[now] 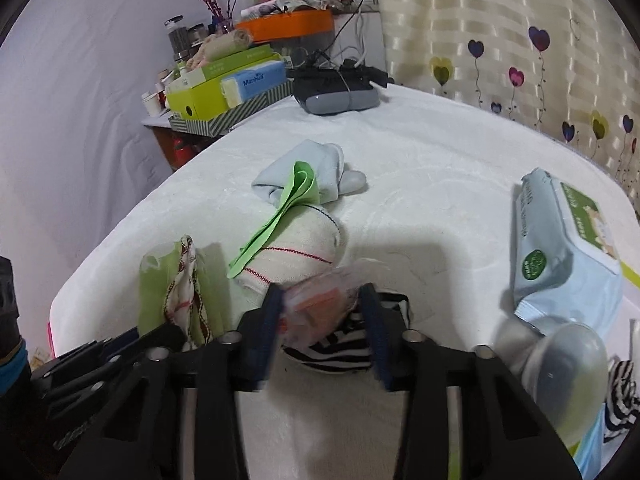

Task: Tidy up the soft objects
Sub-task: 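Grasp the green pouch with the left gripper while the right grasps the clear plastic bag, then carry the green pouch in the left gripper while the right carries the plastic bag into the box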

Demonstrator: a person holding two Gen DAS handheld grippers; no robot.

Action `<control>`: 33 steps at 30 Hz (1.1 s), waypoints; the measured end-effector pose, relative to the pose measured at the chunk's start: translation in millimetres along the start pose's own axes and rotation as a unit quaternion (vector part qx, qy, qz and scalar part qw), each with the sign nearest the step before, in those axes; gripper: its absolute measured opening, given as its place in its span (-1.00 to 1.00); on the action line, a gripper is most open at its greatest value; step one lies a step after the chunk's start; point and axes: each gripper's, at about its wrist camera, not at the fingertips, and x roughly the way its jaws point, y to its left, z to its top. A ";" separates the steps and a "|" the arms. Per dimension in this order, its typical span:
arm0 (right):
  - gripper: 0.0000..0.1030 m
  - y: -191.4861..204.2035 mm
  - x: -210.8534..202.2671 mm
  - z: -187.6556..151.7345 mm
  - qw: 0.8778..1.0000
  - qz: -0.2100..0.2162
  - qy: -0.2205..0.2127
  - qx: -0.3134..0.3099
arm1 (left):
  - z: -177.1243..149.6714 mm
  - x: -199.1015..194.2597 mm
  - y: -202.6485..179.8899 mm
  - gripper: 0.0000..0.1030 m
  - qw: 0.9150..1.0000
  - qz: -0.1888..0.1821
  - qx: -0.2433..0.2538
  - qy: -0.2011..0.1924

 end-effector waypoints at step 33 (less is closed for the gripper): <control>-0.44 -64.6 -137.0 -18.8 0.988 -0.008 -0.148 0.036 | -5.1 -32.7 -141.8 -0.56 0.985 -0.090 0.139 -0.036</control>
